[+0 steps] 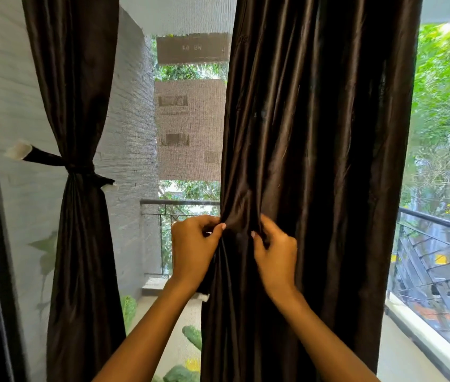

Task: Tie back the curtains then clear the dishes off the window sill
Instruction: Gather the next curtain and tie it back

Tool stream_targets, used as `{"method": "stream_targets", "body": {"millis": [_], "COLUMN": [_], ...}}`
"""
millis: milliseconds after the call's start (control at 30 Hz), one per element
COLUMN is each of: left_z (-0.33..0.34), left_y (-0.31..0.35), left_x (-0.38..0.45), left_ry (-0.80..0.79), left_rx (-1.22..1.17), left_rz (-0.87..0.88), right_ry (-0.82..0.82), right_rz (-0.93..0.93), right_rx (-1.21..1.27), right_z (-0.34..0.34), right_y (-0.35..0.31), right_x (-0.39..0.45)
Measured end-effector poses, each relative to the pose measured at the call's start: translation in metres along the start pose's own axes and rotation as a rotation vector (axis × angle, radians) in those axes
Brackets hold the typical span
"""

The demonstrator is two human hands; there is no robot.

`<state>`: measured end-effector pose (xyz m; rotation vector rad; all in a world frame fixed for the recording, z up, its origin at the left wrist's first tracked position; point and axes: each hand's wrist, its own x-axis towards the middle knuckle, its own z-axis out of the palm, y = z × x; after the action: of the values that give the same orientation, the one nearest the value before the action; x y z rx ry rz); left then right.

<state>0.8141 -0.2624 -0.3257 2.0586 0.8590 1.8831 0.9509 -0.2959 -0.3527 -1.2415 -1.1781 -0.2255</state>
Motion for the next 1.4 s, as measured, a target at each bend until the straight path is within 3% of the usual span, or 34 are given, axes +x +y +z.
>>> {"method": "stream_targets", "body": {"millis": [67,200,433,500,567,633,733,867,1167,1333,1400], "left_z": [0.003,0.006,0.009,0.008,0.006,0.004,0.003,0.005,0.004,0.001,-0.002], "left_y": [0.004,0.008,0.011,0.009,0.004,0.0,0.0,0.005,0.014,0.012,0.006], "left_x": [-0.003,-0.012,-0.015,-0.01,-0.005,-0.002,-0.003,-0.006,-0.016,-0.01,-0.006], "left_ry": [-0.013,-0.015,-0.01,0.0,0.013,0.006,-0.016,-0.023,-0.013,-0.021,-0.033], "left_rx": [-0.009,-0.068,-0.033,-0.022,-0.013,-0.006,-0.017,-0.034,-0.115,-0.066,-0.063], "left_rz": [0.027,0.077,0.106,0.069,0.017,-0.003,0.001,0.011,0.022,-0.006,-0.043], "right_ry": [-0.021,-0.261,-0.451,-0.401,-0.145,0.041,-0.035,-0.087,-0.479,-0.475,-0.239], "right_rz": [-0.073,-0.157,-0.224,-0.254,-0.237,-0.07,0.024,-0.125,-0.218,-0.288,-0.205], "right_rx": [-0.137,-0.288,-0.239,-0.239,-0.304,-0.256,0.011,-0.099,-0.183,-0.219,-0.327], "right_z": [-0.001,-0.007,-0.007,-0.007,-0.007,-0.011,-0.016,-0.01,-0.006,-0.01,-0.013], "right_y": [-0.011,-0.021,-0.016,-0.011,-0.005,-0.005,-0.008,-0.008,-0.015,-0.009,-0.001], "right_x": [-0.014,-0.028,-0.028,-0.027,-0.025,-0.017,-0.006,-0.016,-0.029,-0.026,-0.02]}}
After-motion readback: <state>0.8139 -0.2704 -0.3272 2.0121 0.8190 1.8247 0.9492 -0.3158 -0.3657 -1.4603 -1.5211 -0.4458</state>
